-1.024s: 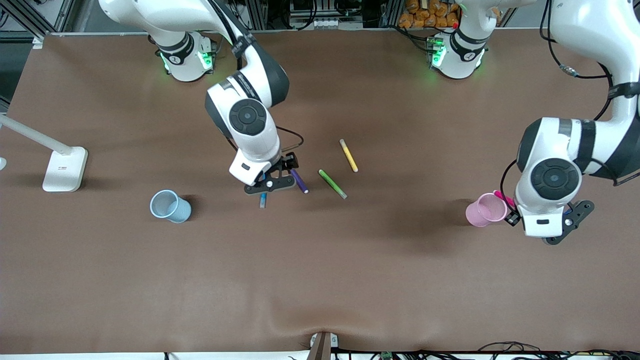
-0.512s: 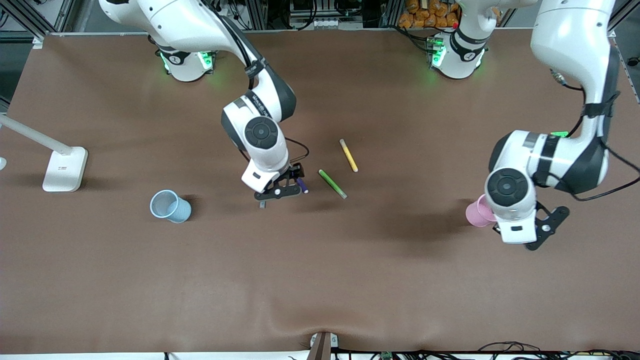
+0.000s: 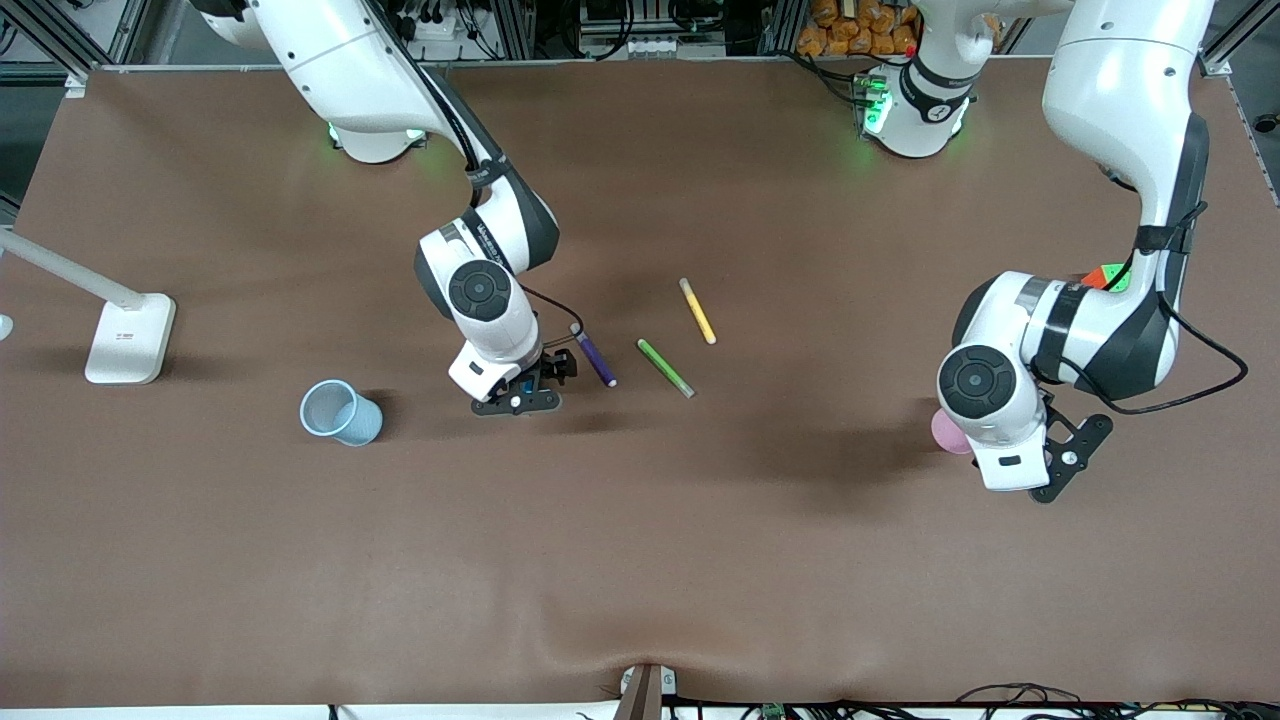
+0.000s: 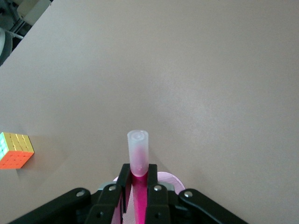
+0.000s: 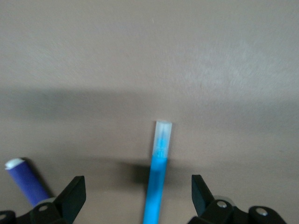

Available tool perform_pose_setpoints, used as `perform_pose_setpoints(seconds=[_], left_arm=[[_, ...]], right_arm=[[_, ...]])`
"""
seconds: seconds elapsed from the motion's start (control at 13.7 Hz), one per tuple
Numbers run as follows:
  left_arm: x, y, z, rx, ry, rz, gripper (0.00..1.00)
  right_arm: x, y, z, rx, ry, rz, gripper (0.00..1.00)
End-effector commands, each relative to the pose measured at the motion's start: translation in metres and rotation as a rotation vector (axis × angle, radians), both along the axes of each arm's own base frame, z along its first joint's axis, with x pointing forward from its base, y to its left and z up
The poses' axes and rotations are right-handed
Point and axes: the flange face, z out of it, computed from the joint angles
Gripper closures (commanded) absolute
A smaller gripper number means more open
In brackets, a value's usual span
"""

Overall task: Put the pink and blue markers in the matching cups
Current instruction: 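Drop the pink marker into the pink cup while the right gripper grasps the blue marker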

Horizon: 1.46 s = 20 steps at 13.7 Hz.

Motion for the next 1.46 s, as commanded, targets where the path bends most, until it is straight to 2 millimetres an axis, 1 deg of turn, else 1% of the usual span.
perform_pose_setpoints(seconds=[0.0,0.07,0.15,0.22,0.29,0.44,0.51,0.66,0.8,0.95,1.1,1.24,1.32,1.39], left_arm=[[-0.002,-0.003,-0.016,0.028,-0.017,0.045,1.00],[-0.004,-0.002,-0.023,0.031,-0.005,0.048,1.00],[-0.006,-0.001,-0.025,0.034,0.003,0.053,1.00],[-0.006,-0.001,-0.024,0.037,0.007,0.053,1.00],[-0.006,-0.002,-0.023,0.034,0.008,0.056,0.94],[-0.005,-0.003,-0.024,0.032,0.017,0.045,0.38],[-0.005,-0.004,-0.022,0.032,0.015,0.042,0.00],[-0.005,-0.009,-0.015,0.023,0.015,0.028,0.00],[-0.004,-0.014,-0.007,0.003,0.017,0.016,0.00],[0.007,-0.022,0.014,-0.096,0.015,0.031,0.00],[0.012,-0.027,0.032,-0.187,0.037,0.030,0.00],[0.008,-0.027,0.055,-0.222,0.076,-0.008,0.00],[0.007,-0.026,0.062,-0.263,0.099,-0.033,0.00],[0.007,-0.023,0.078,-0.301,0.099,-0.051,0.00]], right_arm=[[0.001,-0.007,-0.007,-0.001,-0.007,-0.006,0.00],[0.001,-0.009,-0.010,-0.005,-0.004,-0.008,0.00],[0.002,-0.010,-0.011,-0.005,-0.004,-0.010,0.00],[0.003,-0.013,-0.013,-0.007,0.000,-0.014,0.00],[0.002,-0.013,-0.016,-0.010,0.004,-0.014,0.00],[0.003,-0.015,-0.021,-0.012,0.008,-0.017,0.00],[0.003,-0.016,-0.023,-0.014,0.011,-0.019,0.00],[0.001,-0.016,-0.031,-0.020,0.020,-0.017,0.00],[0.001,-0.016,-0.031,-0.016,0.013,-0.017,0.00],[0.003,-0.014,-0.031,-0.005,-0.003,-0.018,0.00],[0.005,-0.012,-0.030,0.001,-0.013,-0.018,0.00],[0.009,-0.012,-0.027,0.004,-0.020,-0.020,0.00],[0.009,-0.012,-0.029,0.004,-0.018,-0.020,0.00],[0.009,-0.012,-0.030,0.004,-0.018,-0.020,0.00]])
